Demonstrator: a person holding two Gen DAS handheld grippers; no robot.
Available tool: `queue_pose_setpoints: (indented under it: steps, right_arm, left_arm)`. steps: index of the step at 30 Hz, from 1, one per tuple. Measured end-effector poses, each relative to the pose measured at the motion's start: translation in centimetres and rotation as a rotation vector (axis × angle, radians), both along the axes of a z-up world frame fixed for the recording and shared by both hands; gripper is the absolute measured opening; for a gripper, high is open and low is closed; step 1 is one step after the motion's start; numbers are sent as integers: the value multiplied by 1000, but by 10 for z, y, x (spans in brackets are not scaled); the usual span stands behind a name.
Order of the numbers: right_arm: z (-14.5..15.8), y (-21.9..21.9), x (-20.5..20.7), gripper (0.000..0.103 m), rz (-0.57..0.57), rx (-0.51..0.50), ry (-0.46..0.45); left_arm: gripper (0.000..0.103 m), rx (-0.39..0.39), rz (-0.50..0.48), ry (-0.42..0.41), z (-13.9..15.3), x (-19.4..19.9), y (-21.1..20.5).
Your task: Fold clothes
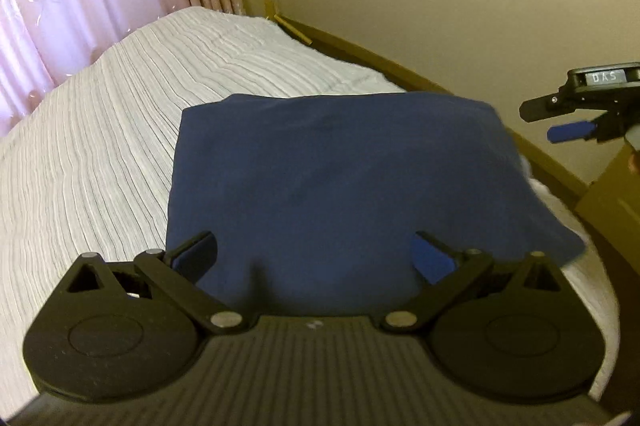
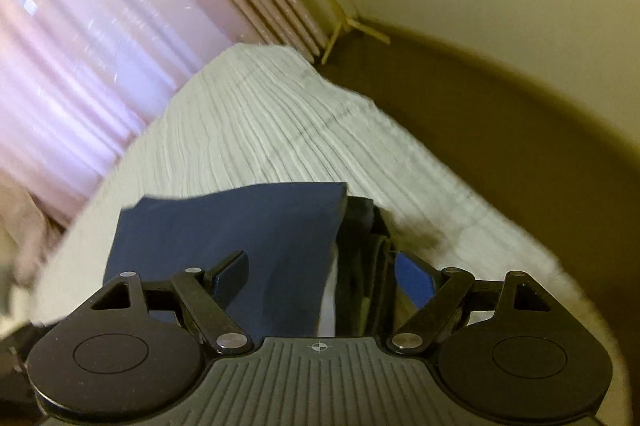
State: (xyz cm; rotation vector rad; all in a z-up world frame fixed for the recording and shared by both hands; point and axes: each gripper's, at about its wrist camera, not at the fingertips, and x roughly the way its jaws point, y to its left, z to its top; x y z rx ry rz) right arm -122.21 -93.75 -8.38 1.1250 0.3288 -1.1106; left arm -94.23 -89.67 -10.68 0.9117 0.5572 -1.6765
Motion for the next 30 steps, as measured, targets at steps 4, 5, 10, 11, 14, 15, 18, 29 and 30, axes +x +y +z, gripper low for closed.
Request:
queue_pose_setpoints:
  steps: [4,5,10,11,14,15,18,29,30]
  right_arm:
    - [-39,-33,-10,83,-22,58,-150]
    - [-49,-38,-11,83,-27,71,-181]
    - [-76,-46,-21,82,-50,84,-322]
    - [-73,-43,-21,65,-40,69,-327]
    - [-58,-38,-19,34,-15,28,-288]
    - [-51,-36,-18,22,-7,11,-254]
    - [-28,-37,-12,4,25,-29,-162]
    - [-15,-64,-2,2,72,-77,-91]
    - [-28,-63,-6,2,52,-26,-99]
  left_arm:
    - [101,73,-23,-57,-28,-2,-26]
    - [102,92,-24,-52,-34,0,-30]
    - [103,97,-21,-36,-43,3,-32]
    - [103,95,-25,-39,-43,3,-31]
    - [103,88,-26,-34,-43,3,-31]
    - [103,85,-27,-33,-42,4,-31]
    - [102,68,-39,-36,-43,2,-29]
    - [102,28,5,-10,-42,-1,-25]
    - [102,28,-1,-10,-40,0,-22]
